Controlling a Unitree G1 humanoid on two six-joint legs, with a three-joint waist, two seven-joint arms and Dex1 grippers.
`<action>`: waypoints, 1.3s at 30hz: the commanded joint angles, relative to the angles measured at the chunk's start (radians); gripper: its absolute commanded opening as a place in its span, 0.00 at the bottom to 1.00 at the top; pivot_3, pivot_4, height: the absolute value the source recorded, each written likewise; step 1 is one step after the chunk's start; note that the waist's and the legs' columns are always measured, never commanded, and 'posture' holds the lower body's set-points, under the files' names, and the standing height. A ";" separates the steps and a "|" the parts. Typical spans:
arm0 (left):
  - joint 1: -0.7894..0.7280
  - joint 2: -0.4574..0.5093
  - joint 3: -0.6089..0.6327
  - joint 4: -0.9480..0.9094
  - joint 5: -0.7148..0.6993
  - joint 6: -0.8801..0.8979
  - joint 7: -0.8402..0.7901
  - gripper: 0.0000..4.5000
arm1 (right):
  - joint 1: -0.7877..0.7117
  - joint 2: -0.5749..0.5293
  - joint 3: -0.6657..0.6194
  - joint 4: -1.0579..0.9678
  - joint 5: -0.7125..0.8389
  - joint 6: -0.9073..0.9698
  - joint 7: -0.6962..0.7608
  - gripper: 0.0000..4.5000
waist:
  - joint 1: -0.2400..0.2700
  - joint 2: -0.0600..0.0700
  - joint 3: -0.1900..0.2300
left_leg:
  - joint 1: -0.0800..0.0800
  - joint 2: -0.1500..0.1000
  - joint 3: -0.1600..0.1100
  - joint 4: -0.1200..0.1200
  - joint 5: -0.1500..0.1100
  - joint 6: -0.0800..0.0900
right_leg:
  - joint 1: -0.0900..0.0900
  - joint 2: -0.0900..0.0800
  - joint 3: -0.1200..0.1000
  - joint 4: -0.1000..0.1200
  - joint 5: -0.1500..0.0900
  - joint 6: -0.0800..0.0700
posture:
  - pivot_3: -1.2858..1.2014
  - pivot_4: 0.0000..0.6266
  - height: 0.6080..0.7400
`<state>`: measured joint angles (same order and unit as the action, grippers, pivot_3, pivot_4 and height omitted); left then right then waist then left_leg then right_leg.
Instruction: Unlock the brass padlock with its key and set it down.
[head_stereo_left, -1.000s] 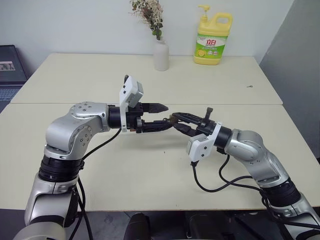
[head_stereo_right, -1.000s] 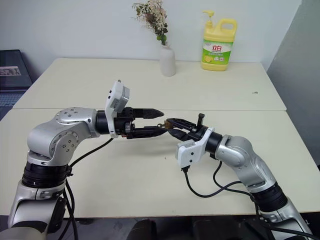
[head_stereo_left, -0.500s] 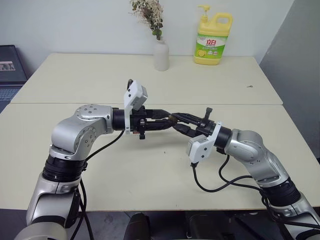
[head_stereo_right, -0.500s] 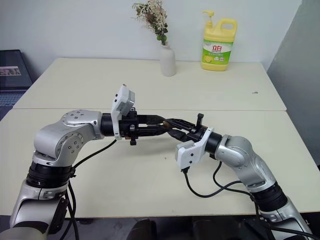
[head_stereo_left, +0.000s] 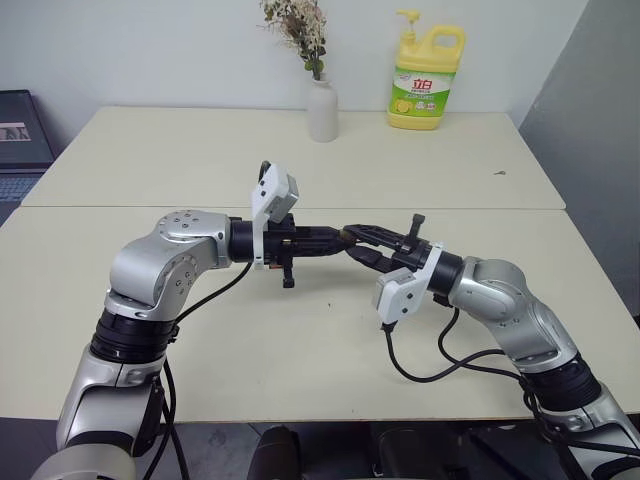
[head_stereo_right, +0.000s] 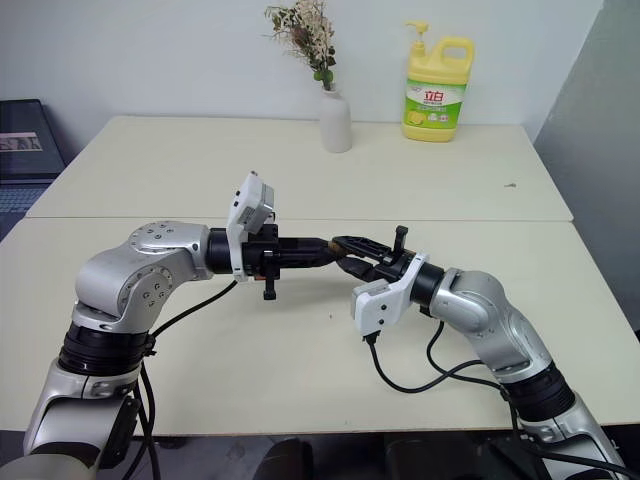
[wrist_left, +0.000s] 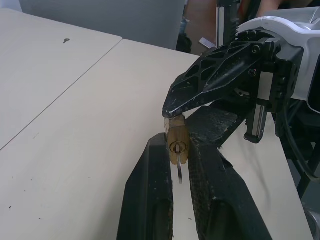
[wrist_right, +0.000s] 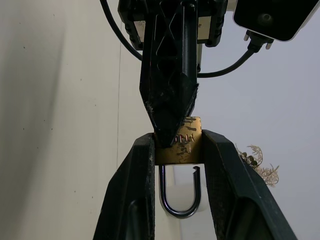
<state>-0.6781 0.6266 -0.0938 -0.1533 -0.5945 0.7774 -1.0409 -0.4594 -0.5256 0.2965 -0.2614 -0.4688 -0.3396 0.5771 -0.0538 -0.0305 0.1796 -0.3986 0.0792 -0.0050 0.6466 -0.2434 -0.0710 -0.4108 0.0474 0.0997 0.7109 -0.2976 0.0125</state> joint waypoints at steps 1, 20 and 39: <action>-0.013 0.000 0.024 -0.007 0.001 -0.024 0.002 0.03 | 0.025 -0.026 -0.022 -0.025 0.024 0.032 0.032 0.21 | 0.001 0.000 0.000 | 0.000 0.000 0.000 0.000 0.000 0.000 | 0.000 0.000 0.000 0.000 0.000 0.000 | 0.52 0.24 1.00; -0.025 0.019 0.017 0.060 0.031 -0.112 -0.064 0.03 | 0.127 -0.134 -0.162 -0.173 0.405 0.111 0.184 0.64 | -0.001 0.000 0.000 | 0.000 0.000 0.000 0.000 0.000 0.000 | 0.000 0.000 0.000 0.000 0.000 0.000 | 0.52 0.24 1.00; -0.029 0.062 0.016 0.005 0.003 -0.092 -0.165 0.03 | -0.028 -0.066 -0.099 -0.114 0.495 0.271 0.254 0.00 | 0.001 0.000 0.000 | 0.000 0.000 -0.001 0.000 0.000 0.000 | 0.000 0.000 -0.001 0.000 -0.002 0.002 | 0.52 0.24 1.00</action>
<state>-0.6867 0.6782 -0.0985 -0.1135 -0.5744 0.6887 -1.1943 -0.4624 -0.5930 0.2049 -0.3676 0.0239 -0.0555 0.8282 -0.0529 -0.0306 0.1797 -0.3985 0.0791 -0.0056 0.6466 -0.2435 -0.0708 -0.4104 0.0476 0.0993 0.7106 -0.2993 0.0149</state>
